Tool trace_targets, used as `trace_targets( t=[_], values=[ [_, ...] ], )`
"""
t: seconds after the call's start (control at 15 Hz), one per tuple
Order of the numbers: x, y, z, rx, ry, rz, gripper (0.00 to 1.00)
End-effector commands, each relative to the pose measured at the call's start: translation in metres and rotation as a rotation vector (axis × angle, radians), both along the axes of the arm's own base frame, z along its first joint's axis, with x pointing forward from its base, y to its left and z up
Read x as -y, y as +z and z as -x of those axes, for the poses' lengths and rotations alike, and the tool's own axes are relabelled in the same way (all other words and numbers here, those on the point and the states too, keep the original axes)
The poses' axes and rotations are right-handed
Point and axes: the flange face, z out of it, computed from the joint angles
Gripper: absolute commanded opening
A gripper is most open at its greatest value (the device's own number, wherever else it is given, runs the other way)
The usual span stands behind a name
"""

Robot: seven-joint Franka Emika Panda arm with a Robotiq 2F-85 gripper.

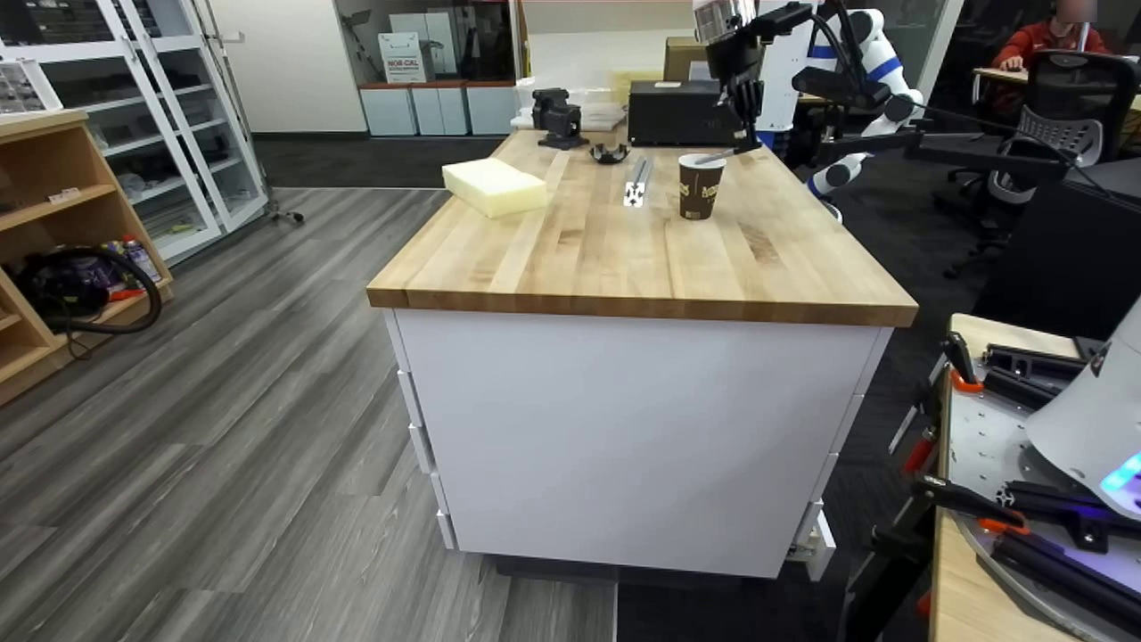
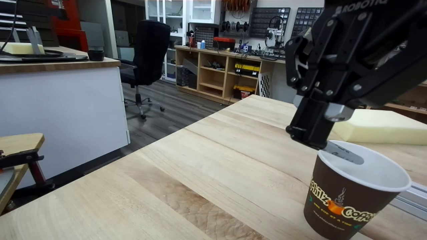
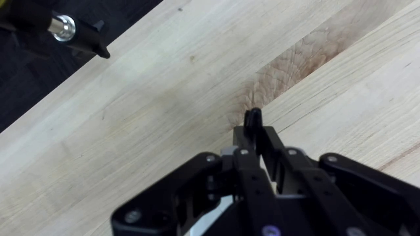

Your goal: Put the marker in the cup, remove it and then put it back on the table

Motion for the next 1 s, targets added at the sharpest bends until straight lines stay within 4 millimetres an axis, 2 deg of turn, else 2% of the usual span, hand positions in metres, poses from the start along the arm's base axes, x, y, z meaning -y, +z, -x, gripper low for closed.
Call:
trace_targets(
  t=[0.0, 0.13, 0.2, 0.27, 0.8, 0.93],
  values=[
    [0.004, 0.005, -0.004, -0.017, 0.000, -0.026, 0.04],
    [0.005, 0.005, -0.005, -0.020, -0.003, -0.025, 0.04],
    [0.006, 0.005, -0.005, -0.020, -0.001, -0.026, 0.39],
    [0.007, 0.005, -0.006, -0.022, -0.003, -0.025, 0.40],
    [0.000, 0.016, -0.014, 0.076, 0.038, 0.040, 0.91],
    [-0.004, 0.020, -0.018, 0.123, 0.060, 0.068, 1.00]
  ],
)
